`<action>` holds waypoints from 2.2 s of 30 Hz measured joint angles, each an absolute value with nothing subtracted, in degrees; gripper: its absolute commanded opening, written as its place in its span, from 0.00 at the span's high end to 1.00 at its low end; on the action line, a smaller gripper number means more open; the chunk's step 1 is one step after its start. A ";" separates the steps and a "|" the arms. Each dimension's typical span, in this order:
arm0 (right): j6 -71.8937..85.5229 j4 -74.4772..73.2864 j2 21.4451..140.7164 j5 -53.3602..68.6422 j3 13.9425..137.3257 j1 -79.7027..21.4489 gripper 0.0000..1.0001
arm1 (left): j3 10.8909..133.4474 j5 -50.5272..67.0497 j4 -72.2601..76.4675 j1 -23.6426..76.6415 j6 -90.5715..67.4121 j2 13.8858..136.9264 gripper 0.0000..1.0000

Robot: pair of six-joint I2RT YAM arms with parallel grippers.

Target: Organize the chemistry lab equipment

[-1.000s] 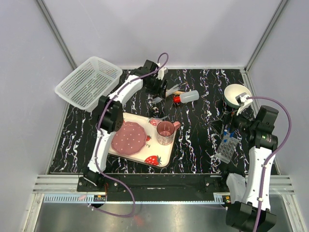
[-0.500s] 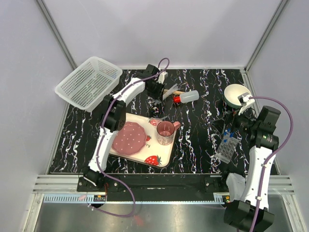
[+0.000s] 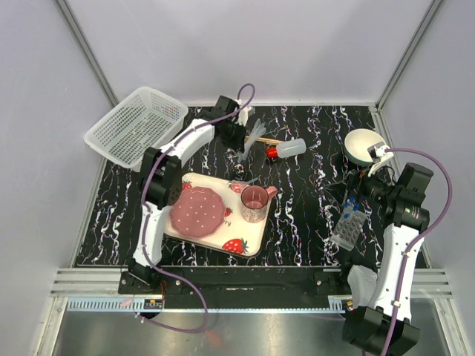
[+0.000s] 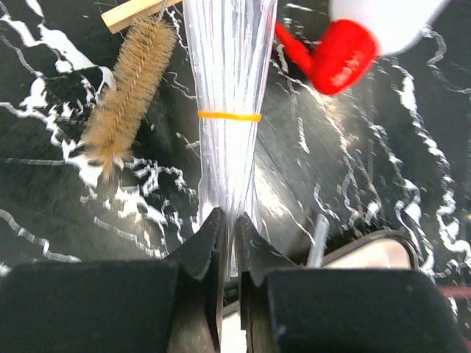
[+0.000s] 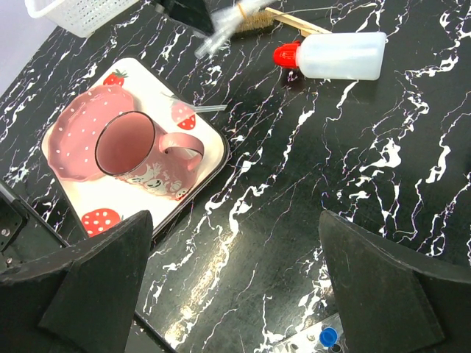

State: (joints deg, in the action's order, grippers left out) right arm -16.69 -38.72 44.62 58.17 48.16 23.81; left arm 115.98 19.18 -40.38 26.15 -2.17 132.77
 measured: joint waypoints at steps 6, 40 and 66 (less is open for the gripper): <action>-16.64 -38.70 44.12 58.22 48.14 24.08 0.00 | 108.05 19.70 -37.91 25.23 -0.93 117.62 0.92; -16.67 -38.59 42.19 59.68 47.97 24.56 0.00 | 82.72 -8.56 -30.30 -4.08 -8.51 90.08 0.01; -66.52 -61.19 84.75 35.66 80.71 -6.04 0.00 | 46.68 22.83 -27.86 -5.48 -14.70 47.27 0.01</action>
State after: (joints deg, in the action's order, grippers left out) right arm -66.52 -61.19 84.75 35.66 80.71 -6.04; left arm 46.68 22.83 -27.86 -5.48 -14.70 47.27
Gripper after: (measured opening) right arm 0.994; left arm 0.984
